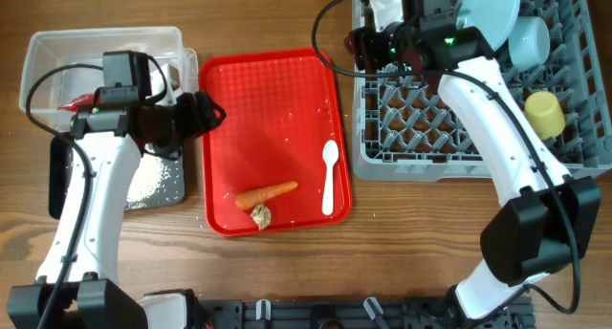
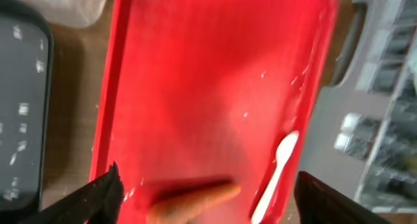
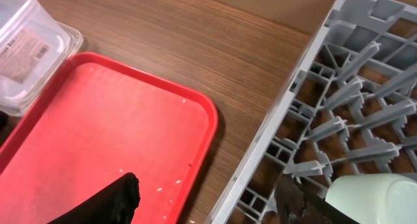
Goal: Sort waste into correct bins and load items into the dishwasher rack
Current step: 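Move the left gripper to the carrot and grasp it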
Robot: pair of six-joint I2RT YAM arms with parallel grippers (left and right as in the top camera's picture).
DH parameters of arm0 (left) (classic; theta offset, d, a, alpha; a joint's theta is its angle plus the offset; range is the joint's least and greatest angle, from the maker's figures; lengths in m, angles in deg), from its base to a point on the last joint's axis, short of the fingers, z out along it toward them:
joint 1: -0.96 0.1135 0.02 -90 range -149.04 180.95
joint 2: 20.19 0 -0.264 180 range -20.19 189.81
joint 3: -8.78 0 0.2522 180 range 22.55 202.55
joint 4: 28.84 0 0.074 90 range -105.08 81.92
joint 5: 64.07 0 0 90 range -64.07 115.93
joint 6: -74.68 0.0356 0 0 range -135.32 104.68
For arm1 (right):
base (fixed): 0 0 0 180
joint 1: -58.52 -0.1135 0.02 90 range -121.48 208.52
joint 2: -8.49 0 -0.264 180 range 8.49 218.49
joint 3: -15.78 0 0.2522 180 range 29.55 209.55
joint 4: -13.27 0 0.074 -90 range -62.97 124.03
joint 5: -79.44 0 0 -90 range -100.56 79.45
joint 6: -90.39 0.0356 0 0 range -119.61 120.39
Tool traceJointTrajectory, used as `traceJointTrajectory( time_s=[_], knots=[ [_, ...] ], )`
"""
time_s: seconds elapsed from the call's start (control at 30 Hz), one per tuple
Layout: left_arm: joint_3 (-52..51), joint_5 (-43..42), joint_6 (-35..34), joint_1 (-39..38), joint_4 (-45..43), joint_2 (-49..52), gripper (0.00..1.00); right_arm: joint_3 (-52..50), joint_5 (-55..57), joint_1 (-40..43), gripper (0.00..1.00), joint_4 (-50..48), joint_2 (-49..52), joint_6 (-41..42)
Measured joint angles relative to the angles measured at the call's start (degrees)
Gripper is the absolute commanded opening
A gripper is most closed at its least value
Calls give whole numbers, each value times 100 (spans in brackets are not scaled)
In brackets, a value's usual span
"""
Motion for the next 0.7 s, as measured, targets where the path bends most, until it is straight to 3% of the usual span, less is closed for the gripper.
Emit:
traceJointTrajectory(
  time_s=[0.33, 0.7],
  knots=[
    [-7, 1392, -63, -2004, 710, 356, 99, 0, 90, 61, 69, 4, 0, 323],
    [-284, 1912, 249, -3021, 555, 1585, 98, 0, 118, 61, 69, 7, 0, 345]
  ],
)
